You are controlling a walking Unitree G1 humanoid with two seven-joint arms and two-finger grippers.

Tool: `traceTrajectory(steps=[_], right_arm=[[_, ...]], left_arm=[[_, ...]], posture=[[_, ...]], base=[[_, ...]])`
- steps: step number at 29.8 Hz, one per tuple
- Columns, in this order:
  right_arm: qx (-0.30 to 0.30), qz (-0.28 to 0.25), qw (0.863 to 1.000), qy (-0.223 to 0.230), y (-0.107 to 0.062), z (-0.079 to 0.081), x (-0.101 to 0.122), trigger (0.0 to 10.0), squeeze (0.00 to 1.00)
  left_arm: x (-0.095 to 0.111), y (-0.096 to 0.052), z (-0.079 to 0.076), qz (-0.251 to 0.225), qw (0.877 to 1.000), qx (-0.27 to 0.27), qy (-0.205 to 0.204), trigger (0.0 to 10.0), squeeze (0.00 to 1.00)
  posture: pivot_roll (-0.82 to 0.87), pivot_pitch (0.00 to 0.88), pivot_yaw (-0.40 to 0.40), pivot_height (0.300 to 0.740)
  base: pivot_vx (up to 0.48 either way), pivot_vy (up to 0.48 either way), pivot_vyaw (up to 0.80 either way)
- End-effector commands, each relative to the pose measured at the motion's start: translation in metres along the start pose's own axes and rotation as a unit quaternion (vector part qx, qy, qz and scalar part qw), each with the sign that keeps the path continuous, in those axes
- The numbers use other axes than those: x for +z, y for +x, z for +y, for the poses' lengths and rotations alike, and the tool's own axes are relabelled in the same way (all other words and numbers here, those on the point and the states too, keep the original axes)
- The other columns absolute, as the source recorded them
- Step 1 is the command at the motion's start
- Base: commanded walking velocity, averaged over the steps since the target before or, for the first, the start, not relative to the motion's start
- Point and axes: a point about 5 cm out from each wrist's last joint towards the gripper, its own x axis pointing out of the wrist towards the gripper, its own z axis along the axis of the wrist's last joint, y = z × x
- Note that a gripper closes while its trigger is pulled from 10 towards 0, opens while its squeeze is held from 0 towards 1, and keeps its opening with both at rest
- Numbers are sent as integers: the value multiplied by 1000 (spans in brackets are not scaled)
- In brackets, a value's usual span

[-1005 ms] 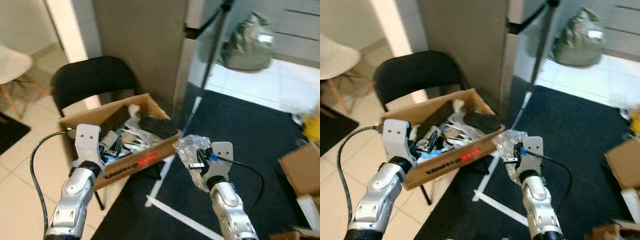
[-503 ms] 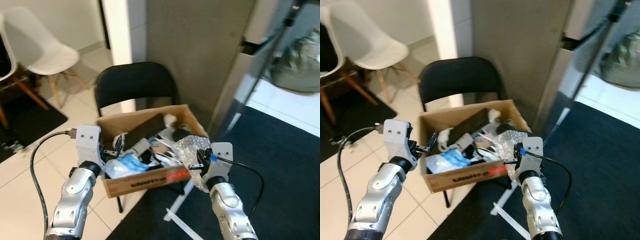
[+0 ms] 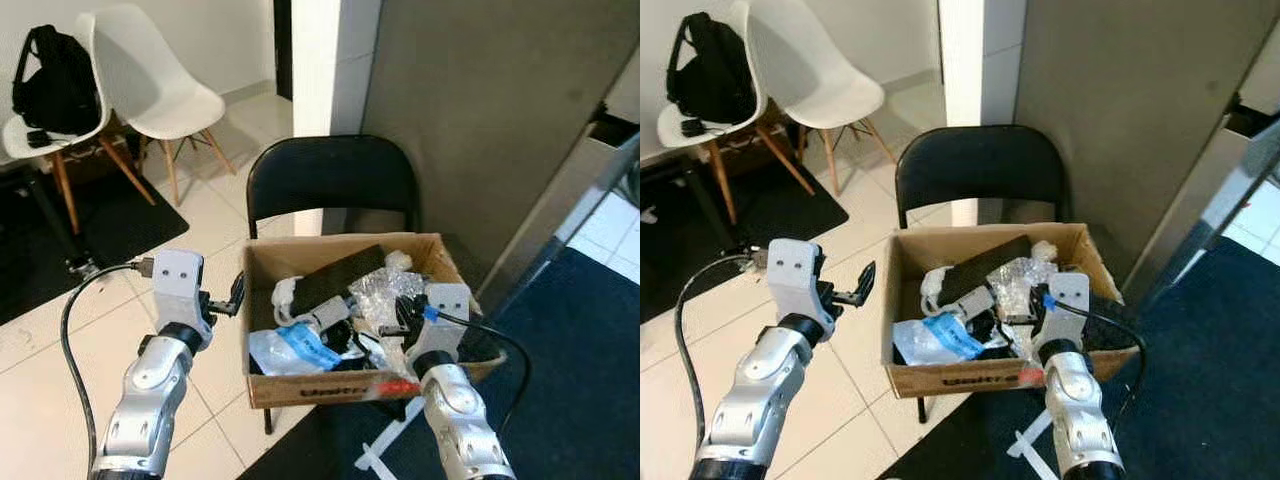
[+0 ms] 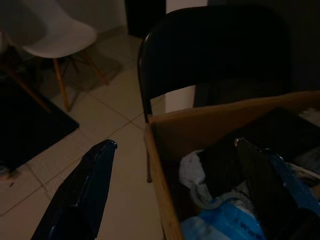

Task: Picking trash to rubbish bin

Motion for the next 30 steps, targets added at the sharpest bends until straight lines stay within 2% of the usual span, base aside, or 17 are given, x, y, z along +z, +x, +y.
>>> traceTrajectory(steps=[1,7,10,12,21,25,30], right_arm=[[-7,1,1000,1,-1,-4,-2,10000,0],[7,-2,1000,11,9,4,2,10000,0],[20,9,999,27,18,10,1,10000,0],[27,27,999,30,23,13,-3,10000,0],[64,71,995,6,39,28,-11,10000,0],[70,75,995,-11,44,33,-11,10000,0],[49,74,996,-24,49,31,-10,10000,0]], left_arm=[[-2,0,1,7,1000,-1,5,10000,0],[0,3,0,4,1000,-11,17,10000,0],[-7,6,-4,22,998,-43,37,10000,0],[-12,9,-5,38,997,-64,35,10000,0],[-20,21,-4,69,988,-132,36,10000,0],[-22,20,-6,75,981,-171,52,10000,0],[-22,15,-12,66,976,-206,38,10000,0]], posture=[[57,104,28,740],[62,108,26,740],[61,110,25,740],[59,111,24,740],[65,131,9,740],[62,143,2,740],[69,157,-7,740]], base=[[0,0,0],[0,0,0],[0,0,0],[0,0,0],[0,0,0],[0,0,0],[0,0,0]])
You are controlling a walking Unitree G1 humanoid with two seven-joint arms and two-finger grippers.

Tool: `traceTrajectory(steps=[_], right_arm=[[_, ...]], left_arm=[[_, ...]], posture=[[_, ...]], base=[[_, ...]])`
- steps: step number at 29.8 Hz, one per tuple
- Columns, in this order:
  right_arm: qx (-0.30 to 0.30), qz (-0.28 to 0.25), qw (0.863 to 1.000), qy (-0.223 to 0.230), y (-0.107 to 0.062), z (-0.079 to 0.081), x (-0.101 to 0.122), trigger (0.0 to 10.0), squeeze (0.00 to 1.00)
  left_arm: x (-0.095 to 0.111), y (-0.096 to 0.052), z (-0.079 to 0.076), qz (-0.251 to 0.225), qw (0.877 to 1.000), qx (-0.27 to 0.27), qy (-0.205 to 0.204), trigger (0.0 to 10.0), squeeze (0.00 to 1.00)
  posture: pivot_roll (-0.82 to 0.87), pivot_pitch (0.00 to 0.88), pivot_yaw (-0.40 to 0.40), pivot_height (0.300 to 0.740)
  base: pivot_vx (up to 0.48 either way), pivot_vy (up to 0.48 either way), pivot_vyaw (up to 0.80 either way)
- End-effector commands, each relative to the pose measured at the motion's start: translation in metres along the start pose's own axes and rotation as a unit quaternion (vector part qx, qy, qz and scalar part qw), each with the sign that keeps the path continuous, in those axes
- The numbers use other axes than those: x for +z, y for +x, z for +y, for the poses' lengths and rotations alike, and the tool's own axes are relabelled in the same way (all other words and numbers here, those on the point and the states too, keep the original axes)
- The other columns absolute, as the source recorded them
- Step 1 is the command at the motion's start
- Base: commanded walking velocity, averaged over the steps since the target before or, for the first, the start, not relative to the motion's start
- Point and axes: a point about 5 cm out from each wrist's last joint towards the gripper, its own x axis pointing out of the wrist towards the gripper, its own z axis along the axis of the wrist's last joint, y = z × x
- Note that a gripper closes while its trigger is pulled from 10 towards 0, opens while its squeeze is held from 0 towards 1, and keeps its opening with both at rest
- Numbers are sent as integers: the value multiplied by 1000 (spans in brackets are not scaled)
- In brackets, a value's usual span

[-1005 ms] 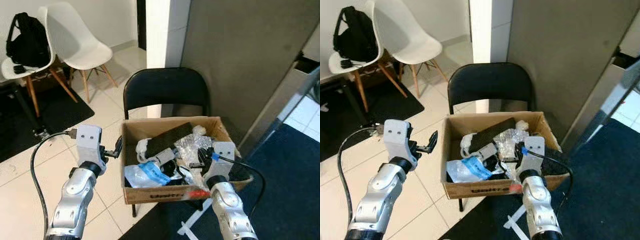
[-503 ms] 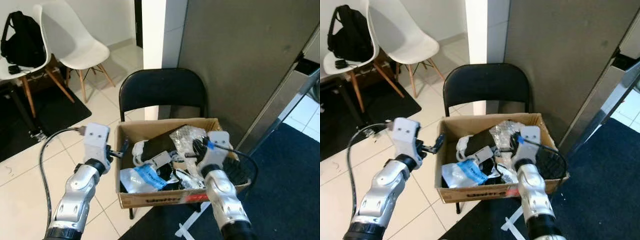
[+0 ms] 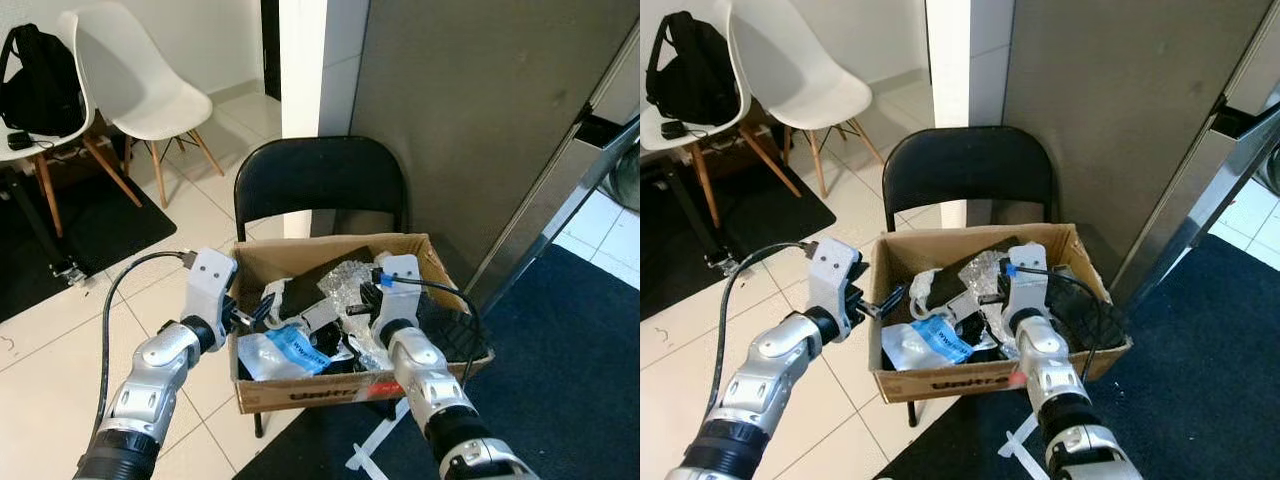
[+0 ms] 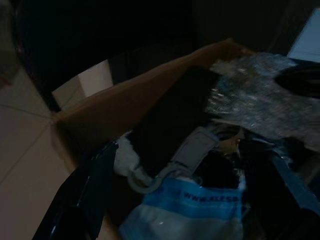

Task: Picking trash to rubbish bin

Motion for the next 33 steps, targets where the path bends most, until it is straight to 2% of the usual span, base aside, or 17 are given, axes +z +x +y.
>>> traceTrajectory(steps=[1,3,4,12,13,14,16,17,19,22,23,24,25,26,29,33], right_arm=[[-13,5,1000,-6,-1,-3,-4,10000,0],[-24,3,1000,-11,-1,-5,-4,10000,0],[-31,1,999,-14,-2,-8,-4,10000,1000],[-61,-10,998,-24,-4,-17,-4,10000,1000],[-80,-20,996,-29,-5,-22,-2,10000,722],[-100,-32,994,-29,-6,-28,1,10000,0],[-116,-45,992,-19,-7,-33,5,10000,0],[-130,-63,990,2,-10,-39,10,10000,0],[-131,-69,989,9,-11,-40,11,10000,0],[-128,-108,986,23,-23,-47,22,10000,0],[-128,-108,986,23,-23,-47,22,10000,0],[-130,-116,984,29,-28,-48,24,10000,0],[-134,-122,983,34,-35,-51,24,10000,0],[-134,-122,983,34,-35,-51,24,10000,0],[-147,-130,979,62,-57,-60,16,10000,0],[-140,-129,979,73,-62,-57,11,10000,0]], left_arm=[[-4,-4,-3,4,1000,-16,1,10000,0],[-5,-5,-4,3,1000,-19,2,10000,0],[-6,-5,-5,4,1000,-19,1,10000,0],[-7,-5,-7,3,1000,-29,-5,10000,0],[-7,-5,-7,3,1000,-30,-4,10000,0],[-5,-4,-6,-2,1000,-19,-5,10000,0],[-3,-3,-3,-8,1000,-1,-3,10000,0],[0,-3,3,-20,999,36,-6,10000,0],[1,-4,5,-25,998,51,-9,10000,0],[6,-13,25,-41,986,152,-44,10000,0],[6,-13,25,-41,986,152,-44,10000,0],[8,-17,29,-46,982,175,-49,10000,0],[8,-21,30,-44,978,197,-44,10000,0],[8,-21,30,-44,978,197,-44,10000,0],[11,-31,20,-56,972,222,-51,10000,0],[8,-33,16,-56,971,223,-63,10000,0]], posture=[[71,159,-7,740],[71,163,-4,740],[70,163,-4,740],[65,166,4,740],[66,167,4,740],[70,168,3,740],[72,167,2,740],[77,163,-1,740],[79,163,-1,740],[58,164,15,740],[58,164,15,740],[55,164,16,740],[52,159,20,740],[52,159,20,740],[50,157,26,740],[42,155,27,740]], base=[[0,0,0],[0,0,0],[0,0,0],[0,0,0],[0,0,0],[0,0,0],[0,0,0],[0,0,0],[0,0,0],[0,0,0],[0,0,0],[0,0,0],[0,0,0],[0,0,0],[0,0,0],[0,0,0]])
